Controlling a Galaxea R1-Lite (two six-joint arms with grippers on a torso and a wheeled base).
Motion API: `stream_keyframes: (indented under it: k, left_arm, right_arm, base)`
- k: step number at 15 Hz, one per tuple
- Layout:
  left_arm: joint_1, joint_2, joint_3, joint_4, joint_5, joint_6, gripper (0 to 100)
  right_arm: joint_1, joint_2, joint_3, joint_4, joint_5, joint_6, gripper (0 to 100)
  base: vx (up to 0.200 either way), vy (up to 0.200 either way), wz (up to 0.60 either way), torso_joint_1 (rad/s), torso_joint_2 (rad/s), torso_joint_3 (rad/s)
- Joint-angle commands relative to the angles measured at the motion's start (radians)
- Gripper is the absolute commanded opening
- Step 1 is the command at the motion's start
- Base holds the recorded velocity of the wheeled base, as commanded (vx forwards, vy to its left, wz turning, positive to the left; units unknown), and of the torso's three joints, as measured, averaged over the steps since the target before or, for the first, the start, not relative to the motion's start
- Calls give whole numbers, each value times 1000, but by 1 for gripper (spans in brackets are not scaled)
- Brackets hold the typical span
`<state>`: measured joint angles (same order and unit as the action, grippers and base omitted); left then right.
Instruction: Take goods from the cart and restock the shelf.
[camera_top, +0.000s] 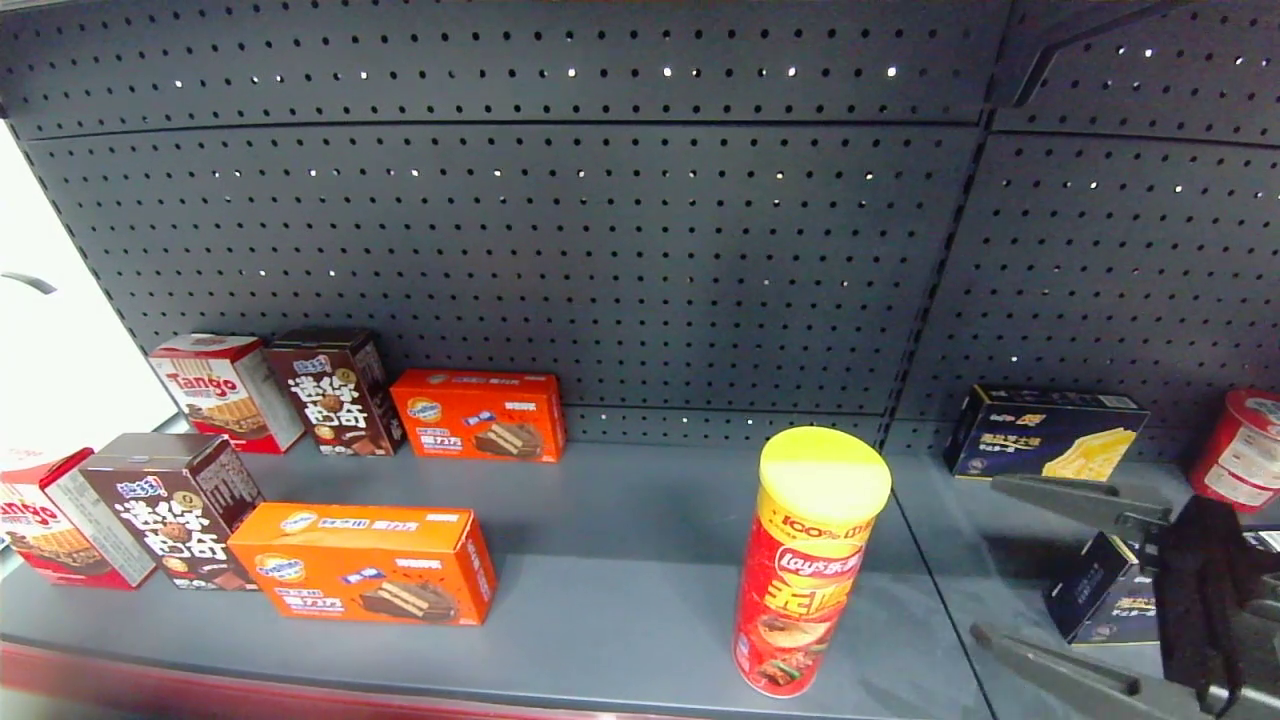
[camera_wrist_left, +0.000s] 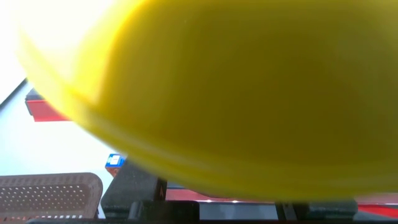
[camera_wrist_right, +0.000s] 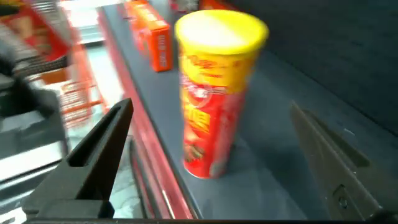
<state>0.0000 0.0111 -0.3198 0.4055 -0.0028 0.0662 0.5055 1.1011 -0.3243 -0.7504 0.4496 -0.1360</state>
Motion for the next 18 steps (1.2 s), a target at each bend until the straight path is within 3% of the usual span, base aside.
stream_keyframes:
  k: [1, 2, 4, 6, 8, 10, 12, 15, 18]
  left_arm:
    - [0, 0, 2, -1, 0, 0, 0]
    - [0, 0, 2, -2, 0, 0, 0]
    - [0, 0, 1, -4, 1, -2, 0]
    - [0, 0, 2, -5, 0, -22, 0]
    - [0, 0, 1, -8, 0, -29, 0]
    - [0, 0, 1, -8, -2, -31, 0]
    - [0, 0, 1, -8, -14, -31, 0]
    - [0, 0, -5, -8, -22, -29, 0]
    - [0, 1, -19, -8, -45, -29, 0]
  right_arm:
    - [-2, -122, -39, 28, -84, 6, 100]
    - [-7, -138, -41, 33, -135, 6, 100]
    - [-9, -144, -38, 42, -384, 6, 100]
    - [7, -155, -21, 40, -540, 6, 100]
    - [-13, -241, 16, 108, -585, 7, 100]
    - [-30, -359, 16, 260, -620, 16, 100]
    - [-107, -446, 1, 395, -617, 62, 100]
    - [-193, -569, 5, 476, -617, 78, 100]
    - [-205, -718, 14, 614, -617, 78, 100]
  base:
    - [0, 0, 0, 0, 0, 0]
    - [0, 0, 0, 0, 0, 0]
    - [0, 0, 0, 0, 0, 0]
    - [0, 0, 0, 0, 0, 0]
    - [0, 0, 0, 0, 0, 0]
    - [0, 0, 0, 0, 0, 0]
    - [0, 0, 0, 0, 0, 0]
    - [0, 0, 0, 0, 0, 0]
    - [0, 0, 0, 0, 0, 0]
